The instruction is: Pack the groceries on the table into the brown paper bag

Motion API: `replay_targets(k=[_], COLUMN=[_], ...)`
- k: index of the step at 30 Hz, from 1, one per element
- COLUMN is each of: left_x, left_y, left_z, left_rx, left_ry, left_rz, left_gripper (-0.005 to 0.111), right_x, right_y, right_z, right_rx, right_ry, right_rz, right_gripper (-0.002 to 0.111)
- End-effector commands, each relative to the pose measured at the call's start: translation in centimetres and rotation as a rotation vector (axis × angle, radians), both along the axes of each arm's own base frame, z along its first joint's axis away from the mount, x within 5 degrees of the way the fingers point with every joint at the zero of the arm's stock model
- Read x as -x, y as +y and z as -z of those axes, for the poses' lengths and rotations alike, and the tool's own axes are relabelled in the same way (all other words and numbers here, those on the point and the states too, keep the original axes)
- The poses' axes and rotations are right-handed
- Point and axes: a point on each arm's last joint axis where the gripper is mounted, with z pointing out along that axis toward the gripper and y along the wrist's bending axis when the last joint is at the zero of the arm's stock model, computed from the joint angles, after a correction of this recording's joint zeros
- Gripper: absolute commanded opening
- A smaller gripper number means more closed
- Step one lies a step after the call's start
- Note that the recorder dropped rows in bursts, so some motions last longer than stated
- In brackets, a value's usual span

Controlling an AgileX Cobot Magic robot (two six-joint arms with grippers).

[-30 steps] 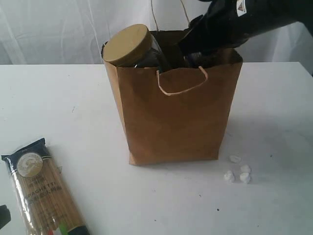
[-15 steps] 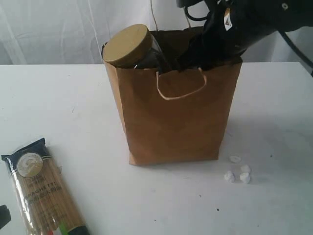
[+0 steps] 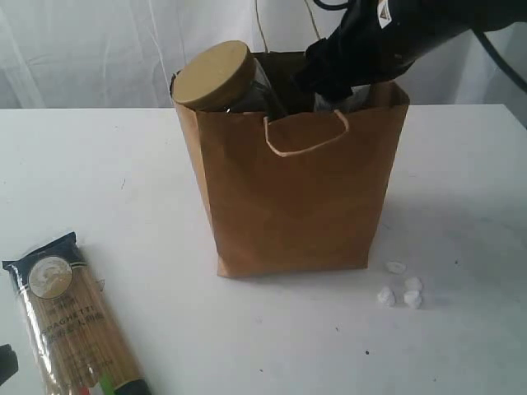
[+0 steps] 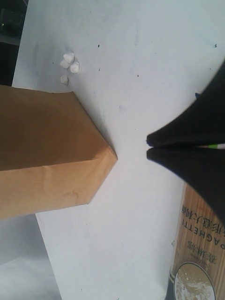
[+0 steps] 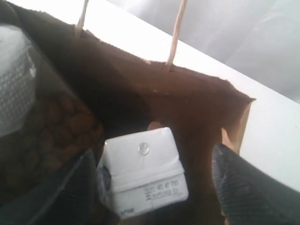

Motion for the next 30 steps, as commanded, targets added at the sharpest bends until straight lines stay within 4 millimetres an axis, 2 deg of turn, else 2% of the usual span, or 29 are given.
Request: replay_targets(k=[1, 9, 17, 19, 25, 30], left_x=[0.0, 0.0, 0.0, 0.0, 0.0, 0.0], left_y=[0.0, 0.0, 0.0, 0.0, 0.0, 0.0], left_z=[0.1, 0.1, 0.1, 0.1, 0.1, 0.1], left_rx=[-0.002, -0.002, -0.002, -0.002, -0.002, -0.002], left_ry=[0.003, 0.003, 0.003, 0.003, 0.003, 0.003], left_rz=[0.0, 0.0, 0.0, 0.0, 0.0, 0.0], left_gripper=[0.0, 0.0, 0.0, 0.0, 0.0, 0.0], right_x=[0.1, 0.1, 1.5, 2.5, 6.4, 10.2], right_y=[-0.1, -0.1, -1.0, -1.6, -3.7, -5.8], right_z=[-0.7, -1.1, -4.3, -5.4, -8.2, -8.8], right_rx=[-0.006, -0.012, -0.097, -0.134, -0.333, -0.457], right_ry=[-0.026, -0.036, -0.12, -0.15, -0.287, -0.38], right_rz=[-0.002, -0.001, 0.009, 0.017, 0.01, -0.021], right_gripper=[0.065, 0.065, 0.063, 0.057, 0.025, 0.003])
